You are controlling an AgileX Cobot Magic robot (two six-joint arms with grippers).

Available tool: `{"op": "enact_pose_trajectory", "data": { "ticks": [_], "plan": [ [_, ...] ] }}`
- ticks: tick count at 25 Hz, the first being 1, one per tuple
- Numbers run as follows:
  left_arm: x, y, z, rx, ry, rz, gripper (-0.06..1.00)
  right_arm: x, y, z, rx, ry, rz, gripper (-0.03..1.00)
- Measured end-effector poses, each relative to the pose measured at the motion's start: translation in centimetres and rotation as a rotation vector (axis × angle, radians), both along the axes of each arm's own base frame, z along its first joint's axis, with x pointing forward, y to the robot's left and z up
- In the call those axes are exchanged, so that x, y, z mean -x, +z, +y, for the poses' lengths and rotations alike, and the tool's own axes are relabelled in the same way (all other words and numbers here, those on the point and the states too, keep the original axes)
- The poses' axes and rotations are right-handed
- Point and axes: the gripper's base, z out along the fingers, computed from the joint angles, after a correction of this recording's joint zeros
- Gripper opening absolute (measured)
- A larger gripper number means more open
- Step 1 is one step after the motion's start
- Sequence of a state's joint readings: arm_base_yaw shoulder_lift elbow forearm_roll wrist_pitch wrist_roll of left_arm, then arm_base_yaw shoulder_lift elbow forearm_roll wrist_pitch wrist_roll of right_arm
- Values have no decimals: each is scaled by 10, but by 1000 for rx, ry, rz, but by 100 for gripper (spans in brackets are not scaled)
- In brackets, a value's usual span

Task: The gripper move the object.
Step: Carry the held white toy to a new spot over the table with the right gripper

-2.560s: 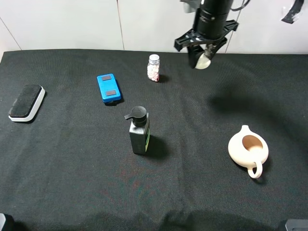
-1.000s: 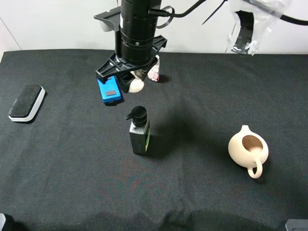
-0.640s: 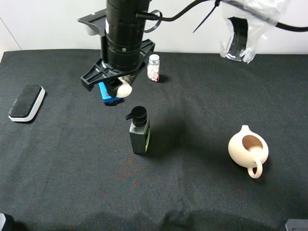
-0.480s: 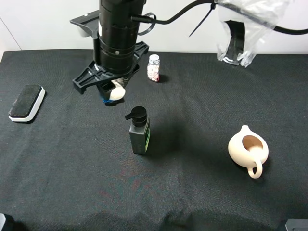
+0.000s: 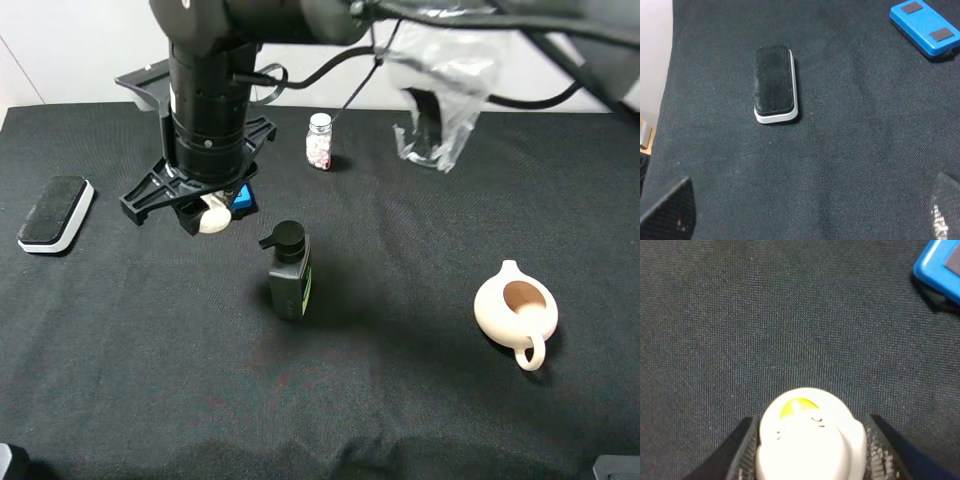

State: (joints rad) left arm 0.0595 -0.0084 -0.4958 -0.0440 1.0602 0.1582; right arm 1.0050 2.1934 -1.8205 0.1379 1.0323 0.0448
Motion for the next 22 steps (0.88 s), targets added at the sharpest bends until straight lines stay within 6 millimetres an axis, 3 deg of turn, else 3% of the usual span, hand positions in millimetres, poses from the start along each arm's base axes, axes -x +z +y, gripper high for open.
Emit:
{"op": "enact_pose_trajectory", "data": {
  "ticks": [12, 22],
  "plan": [
    [0, 0, 0, 0, 0, 0, 99, -4, -51, 6, 76, 10, 43, 33],
    [0, 0, 0, 0, 0, 0, 99, -5, -75, 8, 98, 15, 51, 33]
  ]
}}
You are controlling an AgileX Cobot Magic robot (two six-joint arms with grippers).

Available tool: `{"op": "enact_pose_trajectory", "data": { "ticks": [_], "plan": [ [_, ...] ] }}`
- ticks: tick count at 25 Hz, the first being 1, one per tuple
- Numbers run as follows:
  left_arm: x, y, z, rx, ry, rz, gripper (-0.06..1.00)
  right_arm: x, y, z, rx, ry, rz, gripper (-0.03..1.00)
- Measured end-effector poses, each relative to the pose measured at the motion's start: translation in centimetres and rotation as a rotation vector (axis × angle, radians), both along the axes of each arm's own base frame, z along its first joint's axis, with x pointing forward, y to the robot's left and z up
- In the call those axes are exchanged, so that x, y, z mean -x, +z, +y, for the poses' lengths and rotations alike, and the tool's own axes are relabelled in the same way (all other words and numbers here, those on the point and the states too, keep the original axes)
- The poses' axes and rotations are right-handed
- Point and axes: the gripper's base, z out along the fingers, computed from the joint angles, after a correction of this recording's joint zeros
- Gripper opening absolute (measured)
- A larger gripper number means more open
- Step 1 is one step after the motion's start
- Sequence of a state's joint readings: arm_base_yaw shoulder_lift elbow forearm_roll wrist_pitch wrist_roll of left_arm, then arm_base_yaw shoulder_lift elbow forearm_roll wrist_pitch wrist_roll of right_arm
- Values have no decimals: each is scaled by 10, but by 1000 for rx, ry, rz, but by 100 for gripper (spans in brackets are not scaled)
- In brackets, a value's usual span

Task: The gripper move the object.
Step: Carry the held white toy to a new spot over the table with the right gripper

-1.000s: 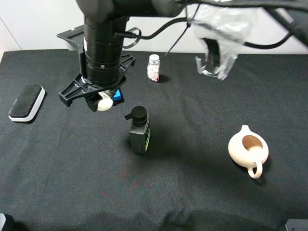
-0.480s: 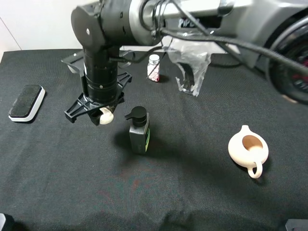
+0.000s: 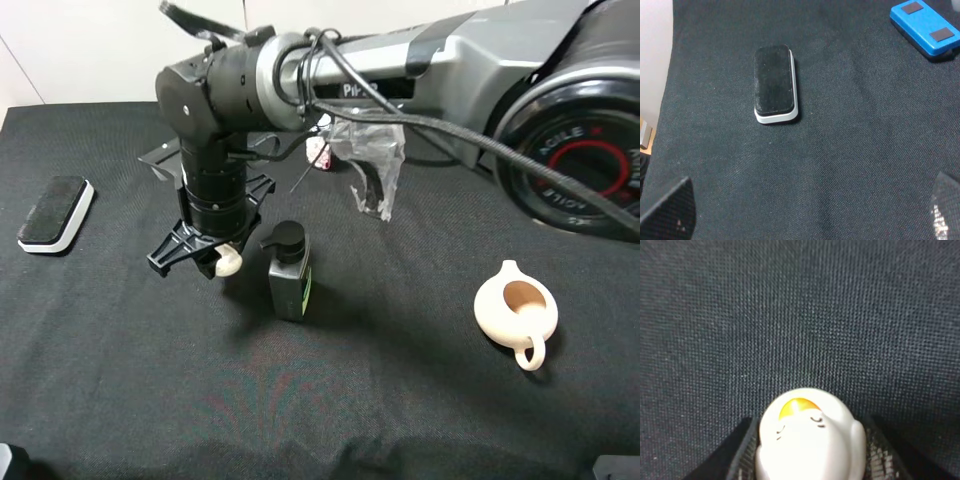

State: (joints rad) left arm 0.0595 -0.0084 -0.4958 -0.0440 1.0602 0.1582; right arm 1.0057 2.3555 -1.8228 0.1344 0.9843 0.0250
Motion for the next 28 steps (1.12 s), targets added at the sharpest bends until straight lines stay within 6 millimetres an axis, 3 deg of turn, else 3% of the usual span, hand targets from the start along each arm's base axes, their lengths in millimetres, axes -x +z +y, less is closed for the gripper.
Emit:
{"op": "enact_pose_trajectory", "data": {
  "ticks": [9, 21, 23, 28],
  "plan": [
    [0, 0, 0, 0, 0, 0, 99, 0, -17, 0, 26, 17, 13, 33],
    [0, 0, 0, 0, 0, 0, 99, 0, -18, 0, 26, 17, 14, 32],
    [0, 0, 0, 0, 0, 0, 99, 0, -18, 0, 26, 24, 12, 36],
    [0, 0, 0, 0, 0, 0, 99, 0, -18, 0, 26, 24, 12, 58]
  ]
}}
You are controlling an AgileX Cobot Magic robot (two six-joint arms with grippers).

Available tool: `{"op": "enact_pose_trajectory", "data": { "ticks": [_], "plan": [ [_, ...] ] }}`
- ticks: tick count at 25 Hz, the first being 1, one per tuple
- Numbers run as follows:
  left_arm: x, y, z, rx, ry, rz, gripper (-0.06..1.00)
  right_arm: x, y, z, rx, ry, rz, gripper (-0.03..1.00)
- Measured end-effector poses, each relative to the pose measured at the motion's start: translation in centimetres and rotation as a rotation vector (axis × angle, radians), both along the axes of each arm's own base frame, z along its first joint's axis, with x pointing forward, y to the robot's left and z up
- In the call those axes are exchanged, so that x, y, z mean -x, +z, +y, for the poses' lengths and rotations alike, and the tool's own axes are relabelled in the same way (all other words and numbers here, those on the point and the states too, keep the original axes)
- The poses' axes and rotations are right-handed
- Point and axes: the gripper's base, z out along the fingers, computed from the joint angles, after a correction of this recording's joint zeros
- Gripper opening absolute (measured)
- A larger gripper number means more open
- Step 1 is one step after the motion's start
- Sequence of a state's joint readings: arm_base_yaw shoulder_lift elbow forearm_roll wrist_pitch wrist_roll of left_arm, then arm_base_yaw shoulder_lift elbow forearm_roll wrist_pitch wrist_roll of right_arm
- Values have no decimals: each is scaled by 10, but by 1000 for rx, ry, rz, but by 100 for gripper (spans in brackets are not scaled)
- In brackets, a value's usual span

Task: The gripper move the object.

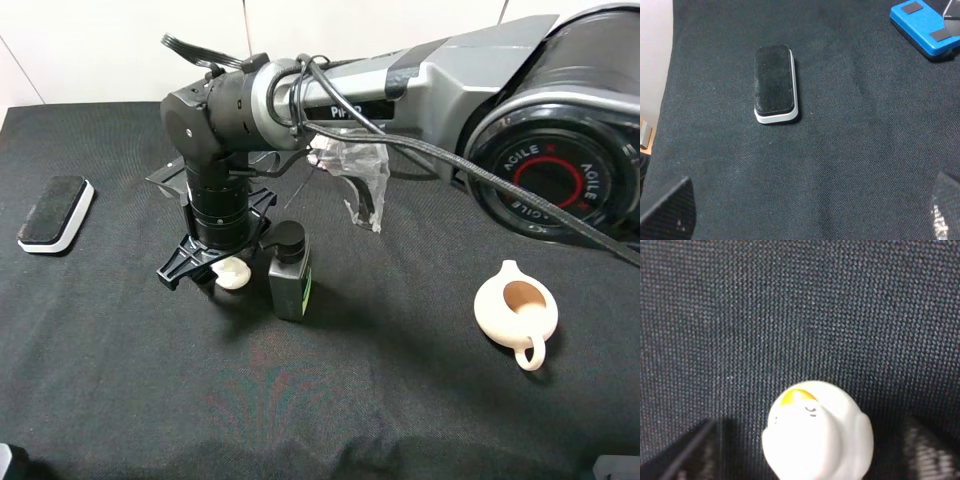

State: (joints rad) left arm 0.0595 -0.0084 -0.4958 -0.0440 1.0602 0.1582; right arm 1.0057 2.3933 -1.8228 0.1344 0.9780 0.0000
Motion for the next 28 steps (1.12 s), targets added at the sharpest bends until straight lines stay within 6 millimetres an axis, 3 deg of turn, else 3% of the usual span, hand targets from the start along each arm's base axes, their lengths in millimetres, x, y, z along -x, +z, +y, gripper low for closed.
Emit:
{"op": "enact_pose_trajectory", "data": {
  "ticks": [10, 21, 28],
  "plan": [
    [0, 0, 0, 0, 0, 0, 99, 0, 2, 0, 4, 10, 8, 63],
    [0, 0, 0, 0, 0, 0, 99, -4, 40, 8, 33, 43, 31, 63],
    [0, 0, 0, 0, 0, 0, 99, -4, 54, 7, 29, 48, 14, 63]
  ]
}}
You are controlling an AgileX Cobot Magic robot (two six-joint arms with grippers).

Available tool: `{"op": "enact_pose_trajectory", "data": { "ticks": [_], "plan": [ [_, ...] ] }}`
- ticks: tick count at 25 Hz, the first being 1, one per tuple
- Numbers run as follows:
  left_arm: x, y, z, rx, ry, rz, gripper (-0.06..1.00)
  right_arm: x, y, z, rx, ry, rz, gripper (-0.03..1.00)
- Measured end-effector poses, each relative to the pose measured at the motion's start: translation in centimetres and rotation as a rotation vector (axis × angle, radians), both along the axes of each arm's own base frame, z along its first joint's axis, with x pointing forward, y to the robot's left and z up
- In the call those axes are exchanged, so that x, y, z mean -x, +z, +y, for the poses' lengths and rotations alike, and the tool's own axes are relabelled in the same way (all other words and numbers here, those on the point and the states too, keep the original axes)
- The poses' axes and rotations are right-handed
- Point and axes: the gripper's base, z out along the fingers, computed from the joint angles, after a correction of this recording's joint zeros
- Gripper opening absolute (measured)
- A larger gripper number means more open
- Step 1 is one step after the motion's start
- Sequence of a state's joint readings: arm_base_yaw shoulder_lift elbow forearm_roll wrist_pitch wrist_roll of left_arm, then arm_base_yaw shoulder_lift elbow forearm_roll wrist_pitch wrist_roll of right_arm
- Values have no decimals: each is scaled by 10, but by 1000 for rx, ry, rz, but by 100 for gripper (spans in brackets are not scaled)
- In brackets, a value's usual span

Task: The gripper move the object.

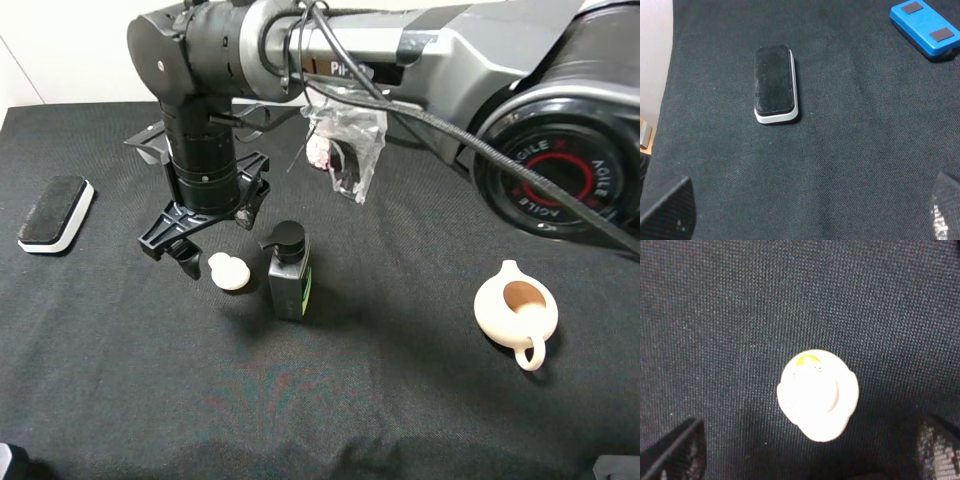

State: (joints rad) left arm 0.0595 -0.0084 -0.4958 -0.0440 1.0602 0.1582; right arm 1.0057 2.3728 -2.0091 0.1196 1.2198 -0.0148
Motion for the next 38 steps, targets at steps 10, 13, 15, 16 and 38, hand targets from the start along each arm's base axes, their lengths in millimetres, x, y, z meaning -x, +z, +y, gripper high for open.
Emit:
{"op": "enact_pose_trajectory", "data": {
  "ticks": [10, 13, 15, 16, 38],
  "plan": [
    [0, 0, 0, 0, 0, 0, 99, 2, 42, -4, -67, -12, -54, 63],
    [0, 0, 0, 0, 0, 0, 99, 3, 56, -7, -91, -19, -68, 63],
    [0, 0, 0, 0, 0, 0, 99, 4, 66, -8, -109, -22, -79, 63],
    [0, 0, 0, 0, 0, 0, 99, 4, 71, -9, -117, -22, -84, 63],
    [0, 0, 0, 0, 0, 0, 99, 12, 148, -36, -207, -31, -242, 64]
  ]
}}
